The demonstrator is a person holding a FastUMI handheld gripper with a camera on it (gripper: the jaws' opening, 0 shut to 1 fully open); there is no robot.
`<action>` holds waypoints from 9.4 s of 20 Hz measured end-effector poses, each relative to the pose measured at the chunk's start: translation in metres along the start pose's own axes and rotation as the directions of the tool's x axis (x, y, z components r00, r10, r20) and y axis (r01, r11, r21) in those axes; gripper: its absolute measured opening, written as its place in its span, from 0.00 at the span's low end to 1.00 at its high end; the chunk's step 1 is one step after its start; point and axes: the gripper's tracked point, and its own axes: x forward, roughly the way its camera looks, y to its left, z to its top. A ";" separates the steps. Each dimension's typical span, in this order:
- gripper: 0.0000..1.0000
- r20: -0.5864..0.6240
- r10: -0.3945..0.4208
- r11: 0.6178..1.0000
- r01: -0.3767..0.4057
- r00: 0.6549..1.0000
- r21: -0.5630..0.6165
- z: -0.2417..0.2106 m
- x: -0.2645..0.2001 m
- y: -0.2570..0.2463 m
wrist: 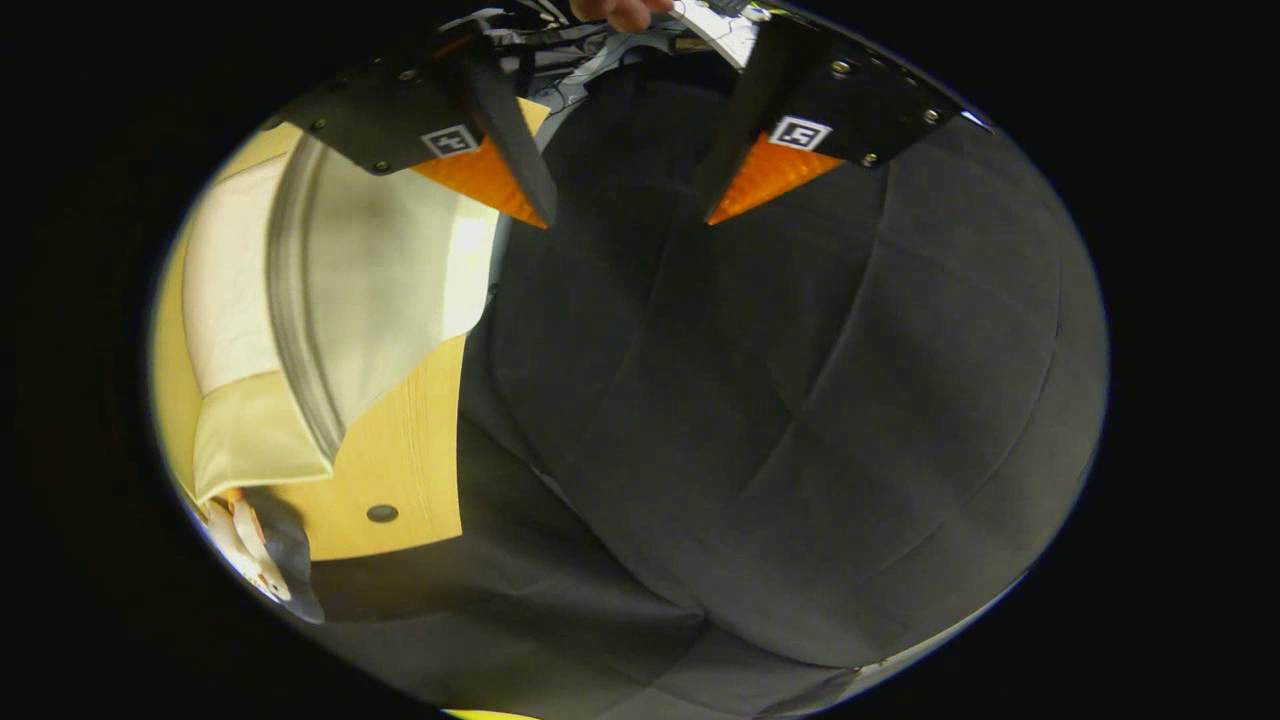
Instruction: Open the storage box then place both shoes into the box .Put the left shoe in first, then the right shoe, with the right side of both shoes facing outward in a uniform manner.
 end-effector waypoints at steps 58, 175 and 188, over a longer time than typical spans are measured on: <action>0.96 -0.161 -0.541 0.841 0.527 0.825 -0.124 0.048 -0.212 -0.536; 0.99 -0.324 -0.564 0.755 0.633 0.760 0.172 0.018 -0.417 -0.622; 0.01 -0.338 -0.588 0.730 0.662 0.735 0.168 0.016 -0.421 -0.635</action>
